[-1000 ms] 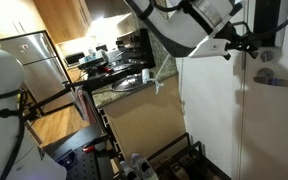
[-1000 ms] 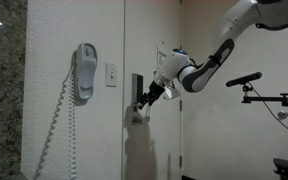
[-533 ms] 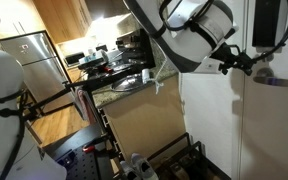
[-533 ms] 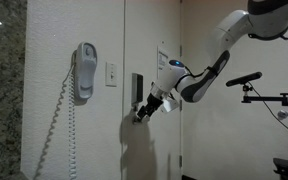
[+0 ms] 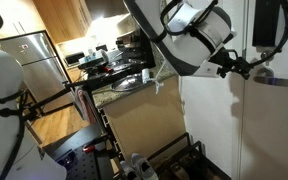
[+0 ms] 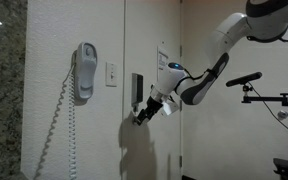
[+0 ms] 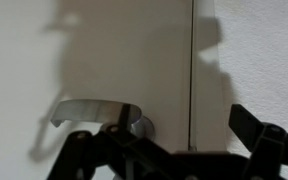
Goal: Turn the lock on the door
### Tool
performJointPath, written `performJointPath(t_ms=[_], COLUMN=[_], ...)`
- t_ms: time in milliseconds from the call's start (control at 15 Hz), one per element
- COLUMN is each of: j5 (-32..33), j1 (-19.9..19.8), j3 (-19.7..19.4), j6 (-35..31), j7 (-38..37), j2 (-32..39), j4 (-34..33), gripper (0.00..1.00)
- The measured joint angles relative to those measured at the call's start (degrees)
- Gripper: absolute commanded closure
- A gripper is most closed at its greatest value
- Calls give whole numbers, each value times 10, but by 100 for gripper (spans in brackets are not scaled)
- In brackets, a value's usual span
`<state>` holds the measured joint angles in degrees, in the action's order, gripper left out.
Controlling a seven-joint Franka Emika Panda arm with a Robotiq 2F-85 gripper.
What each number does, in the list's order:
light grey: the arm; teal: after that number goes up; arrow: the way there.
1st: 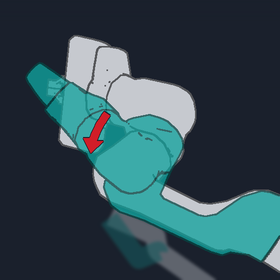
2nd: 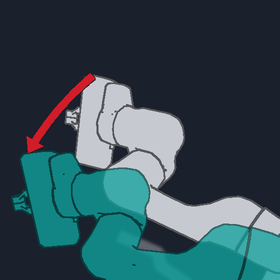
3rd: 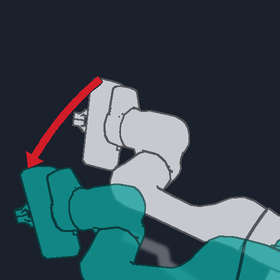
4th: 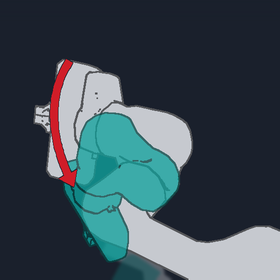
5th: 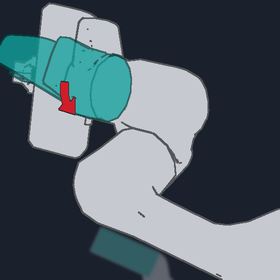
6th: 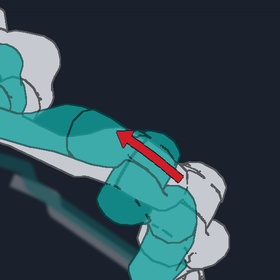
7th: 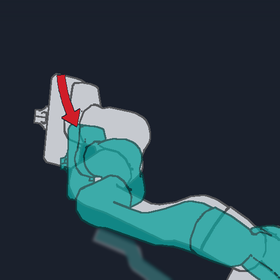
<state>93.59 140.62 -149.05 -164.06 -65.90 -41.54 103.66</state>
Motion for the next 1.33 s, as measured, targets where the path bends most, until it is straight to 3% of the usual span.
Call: performJointPath(t_ms=[200, 733, 1333], j5=[59, 267, 404], j1=[0, -15, -61], j3=[0, 14, 58], j6=[0, 0, 2], j7=[-47, -258, -400], j2=[0, 9, 9], j4=[-11, -25, -24], gripper=[0, 0, 0])
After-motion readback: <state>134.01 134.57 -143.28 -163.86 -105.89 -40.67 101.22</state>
